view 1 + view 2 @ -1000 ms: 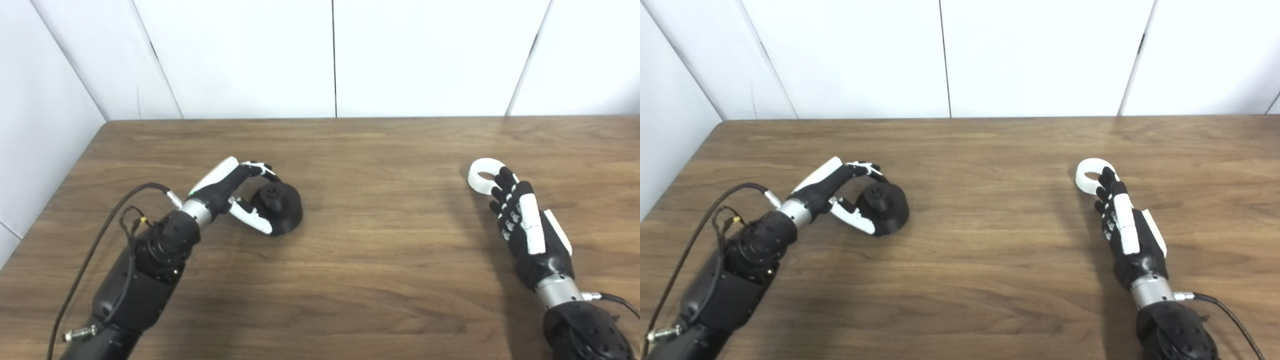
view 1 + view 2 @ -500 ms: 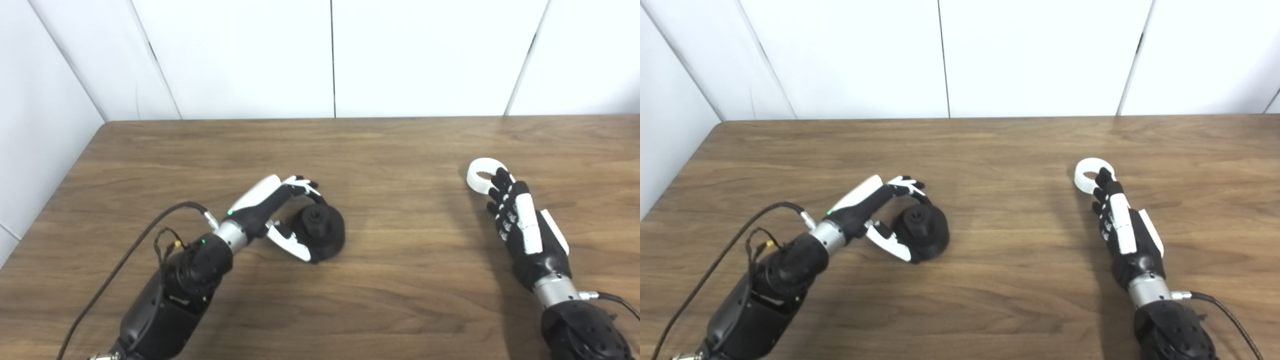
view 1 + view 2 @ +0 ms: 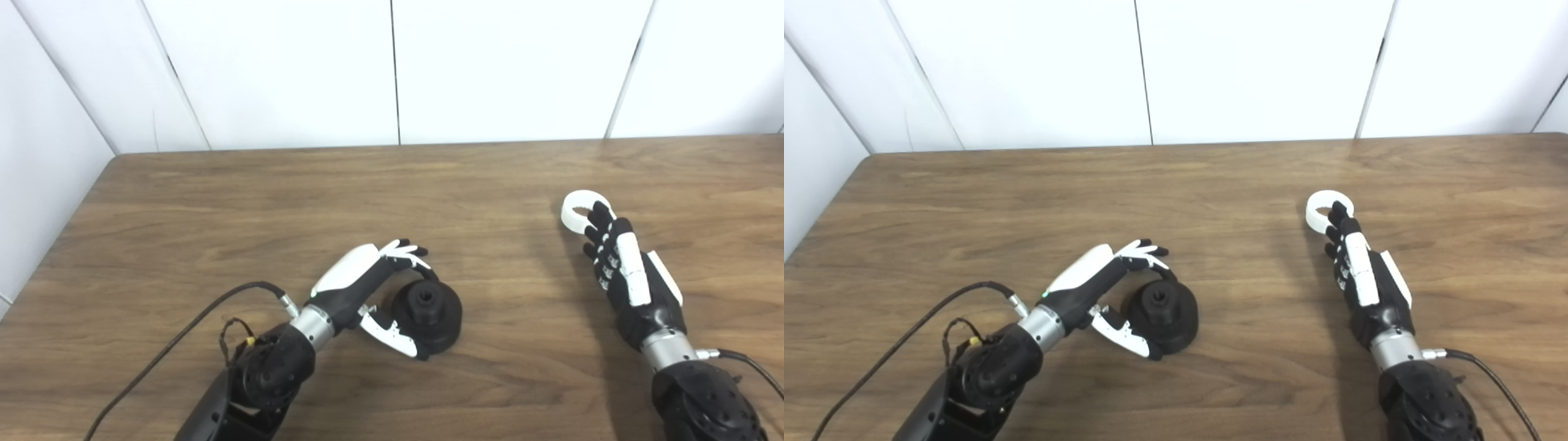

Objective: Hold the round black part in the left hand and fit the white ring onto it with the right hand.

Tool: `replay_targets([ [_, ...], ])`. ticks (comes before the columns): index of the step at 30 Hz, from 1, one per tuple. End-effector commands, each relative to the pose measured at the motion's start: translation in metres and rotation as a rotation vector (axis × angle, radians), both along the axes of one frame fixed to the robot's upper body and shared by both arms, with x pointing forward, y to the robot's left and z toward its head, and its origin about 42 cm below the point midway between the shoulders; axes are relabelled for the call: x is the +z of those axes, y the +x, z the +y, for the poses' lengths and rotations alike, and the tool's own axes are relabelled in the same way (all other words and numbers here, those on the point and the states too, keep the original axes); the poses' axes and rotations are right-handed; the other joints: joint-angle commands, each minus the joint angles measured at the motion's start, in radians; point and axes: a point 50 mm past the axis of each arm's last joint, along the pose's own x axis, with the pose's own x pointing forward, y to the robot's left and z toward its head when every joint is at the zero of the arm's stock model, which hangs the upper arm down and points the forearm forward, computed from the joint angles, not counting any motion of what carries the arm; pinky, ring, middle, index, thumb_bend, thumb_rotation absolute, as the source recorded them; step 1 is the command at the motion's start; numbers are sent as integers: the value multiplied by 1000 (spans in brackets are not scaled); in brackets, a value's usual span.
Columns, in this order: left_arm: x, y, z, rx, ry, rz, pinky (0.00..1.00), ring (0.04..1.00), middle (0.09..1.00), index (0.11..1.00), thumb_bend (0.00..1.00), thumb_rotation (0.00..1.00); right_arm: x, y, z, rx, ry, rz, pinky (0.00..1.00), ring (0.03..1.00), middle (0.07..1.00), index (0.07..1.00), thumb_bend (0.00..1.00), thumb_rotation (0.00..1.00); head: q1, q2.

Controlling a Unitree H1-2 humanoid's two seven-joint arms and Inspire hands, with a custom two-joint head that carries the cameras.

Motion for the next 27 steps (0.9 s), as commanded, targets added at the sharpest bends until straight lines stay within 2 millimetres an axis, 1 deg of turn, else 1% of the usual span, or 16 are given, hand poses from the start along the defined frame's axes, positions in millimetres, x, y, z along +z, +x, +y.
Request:
replay_targets([
  [1, 1, -2, 1, -10, 34, -31, 899, 1000, 928, 608, 861, 150, 20, 7, 5, 7, 3, -84, 1000, 1000, 993, 1000, 564, 1000, 0, 1],
  [8, -1, -2, 0, -1, 25, -32, 903, 1000, 928, 605, 861, 148, 21, 7, 4, 4, 2, -85, 1000, 1000, 993, 1000, 566, 1000, -1, -1],
  [10, 0, -2, 0, -2, 30, -34, 903, 1000, 928, 606, 859, 150, 24, 7, 3, -7, -22, -93, 1000, 1000, 987, 1000, 559, 1000, 0, 1],
  [12, 0, -2, 0, -4, 34, -34, 900, 1000, 928, 608, 860, 148, 30, 10, 0, -29, -141, -134, 1000, 999, 967, 981, 558, 1000, -1, 3],
  [14, 0, -1, 1, -4, 38, -32, 899, 1000, 929, 610, 861, 147, 40, 14, -5, -59, -336, -201, 995, 984, 951, 952, 562, 1000, -4, 2],
  [16, -1, -1, 1, -6, 40, -31, 900, 1000, 930, 613, 860, 149, 55, 19, -9, -100, -472, -283, 994, 992, 943, 906, 632, 839, -4, -1],
  [17, -2, -1, 1, -7, 41, -32, 899, 1000, 929, 614, 861, 152, 63, 22, -11, -118, -512, -327, 997, 996, 941, 884, 667, 744, -4, -1],
  [19, -3, 0, 0, -6, 41, -38, 891, 1000, 923, 610, 870, 159, 76, 27, -13, -141, -546, -385, 1000, 1000, 949, 849, 752, 604, -6, -2],
  [22, -5, 0, 0, -6, 40, -30, 888, 1000, 922, 610, 877, 163, 94, 37, -18, -177, -613, -443, 1000, 1000, 946, 824, 797, 518, -9, -1],
  [24, -7, 0, 0, -5, 37, -22, 898, 1000, 924, 611, 878, 162, 102, 44, -21, -187, -659, -463, 1000, 1000, 944, 807, 827, 479, -12, -3],
  [26, -8, 0, 1, -4, 37, -15, 902, 1000, 925, 613, 876, 161, 107, 52, -23, -190, -691, -469, 1000, 1000, 944, 797, 844, 455, -13, -4],
  [27, -9, 0, 2, -3, 37, -12, 904, 1000, 924, 614, 878, 161, 108, 57, -24, -192, -704, -469, 1000, 1000, 942, 786, 859, 423, -13, -6],
])
